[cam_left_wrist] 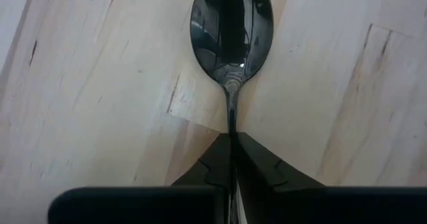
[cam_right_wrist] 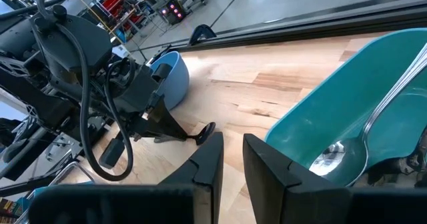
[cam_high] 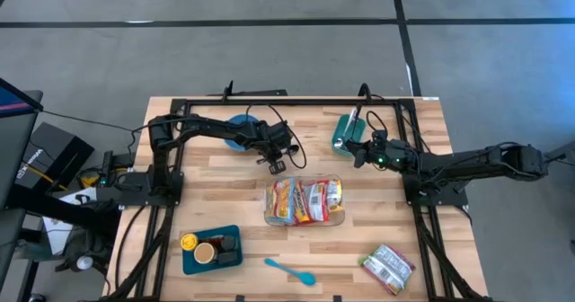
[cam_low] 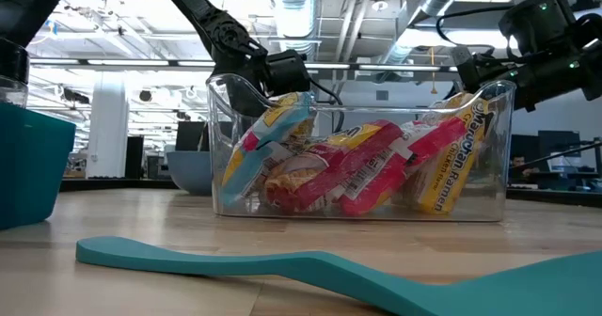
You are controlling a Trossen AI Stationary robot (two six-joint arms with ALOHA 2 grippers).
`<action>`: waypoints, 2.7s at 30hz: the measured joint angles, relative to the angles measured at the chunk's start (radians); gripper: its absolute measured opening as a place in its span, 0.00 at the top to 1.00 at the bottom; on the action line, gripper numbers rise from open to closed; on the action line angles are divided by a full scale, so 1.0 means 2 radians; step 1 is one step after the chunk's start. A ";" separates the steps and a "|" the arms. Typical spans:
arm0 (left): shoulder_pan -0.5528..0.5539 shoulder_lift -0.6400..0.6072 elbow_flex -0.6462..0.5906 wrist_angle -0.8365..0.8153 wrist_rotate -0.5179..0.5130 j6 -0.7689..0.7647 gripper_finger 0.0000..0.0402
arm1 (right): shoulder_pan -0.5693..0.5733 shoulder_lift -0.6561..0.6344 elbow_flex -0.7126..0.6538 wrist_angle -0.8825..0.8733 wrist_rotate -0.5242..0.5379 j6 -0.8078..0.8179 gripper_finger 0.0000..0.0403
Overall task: Pick & Place Food Item
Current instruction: Put the black spoon into the blue bin
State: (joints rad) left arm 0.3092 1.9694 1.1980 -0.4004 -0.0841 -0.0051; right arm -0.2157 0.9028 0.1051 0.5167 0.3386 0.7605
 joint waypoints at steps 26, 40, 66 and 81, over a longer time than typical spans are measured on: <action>0.000 -0.042 -0.001 -0.001 -0.036 -0.006 0.99 | 0.000 0.000 0.000 0.000 0.000 0.000 0.87; -0.011 -0.153 -0.001 0.000 -0.092 -0.015 0.99 | 0.000 0.000 0.000 0.000 0.000 0.000 0.87; -0.091 -0.171 0.000 0.123 -0.238 -0.009 0.99 | -0.002 0.000 0.000 0.080 0.001 -0.002 0.87; -0.097 -0.103 -0.001 0.222 -0.285 0.092 0.99 | -0.012 0.000 0.023 0.086 0.019 -0.046 0.87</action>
State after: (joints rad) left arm 0.1150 1.7628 1.1969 0.0435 -0.6547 0.1798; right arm -0.2394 0.9024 0.1513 0.6895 0.3759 0.6689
